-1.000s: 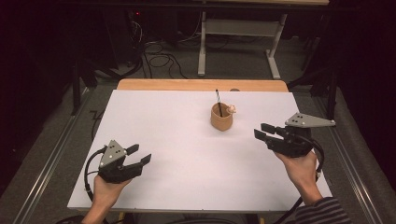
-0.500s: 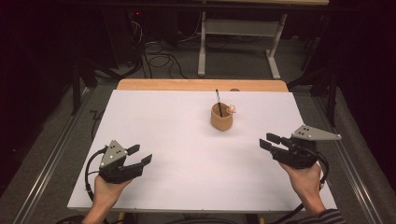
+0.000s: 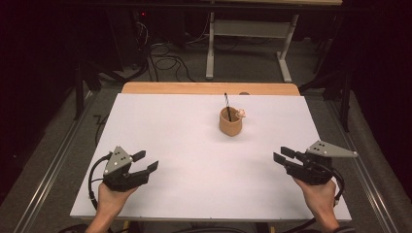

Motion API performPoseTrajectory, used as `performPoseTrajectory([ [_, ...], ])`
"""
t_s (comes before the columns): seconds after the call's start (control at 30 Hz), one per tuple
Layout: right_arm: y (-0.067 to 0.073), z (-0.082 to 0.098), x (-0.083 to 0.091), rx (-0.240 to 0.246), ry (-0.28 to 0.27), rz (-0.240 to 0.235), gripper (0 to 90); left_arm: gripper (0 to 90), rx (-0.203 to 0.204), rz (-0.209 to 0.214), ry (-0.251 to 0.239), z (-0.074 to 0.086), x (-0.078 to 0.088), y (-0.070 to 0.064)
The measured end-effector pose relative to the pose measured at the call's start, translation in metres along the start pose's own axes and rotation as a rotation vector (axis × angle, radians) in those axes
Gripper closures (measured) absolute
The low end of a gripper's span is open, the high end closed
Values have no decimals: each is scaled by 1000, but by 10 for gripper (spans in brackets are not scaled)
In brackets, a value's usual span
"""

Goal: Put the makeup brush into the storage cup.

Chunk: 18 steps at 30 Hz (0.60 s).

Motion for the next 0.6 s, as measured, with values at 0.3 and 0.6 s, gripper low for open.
performPoseTrajectory([
  [0.3, -4, 14, 6, -14, -23, 24, 616, 420, 3, 4, -5, 0, 1, -2],
  [0.6, -6, 23, 8, -26, -30, 41, 616, 421, 1, -1, -11, 0, 2, -2],
])
Point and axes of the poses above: each handheld gripper's, and its own axes: x roughly backward along the jaws, z roughly out of its underside, y roughly to its left, the point moved 8 cm from there along -x, roughly forward along the jaws, and after that the axes turned 2 degrees about y, right-handed, at the moved point
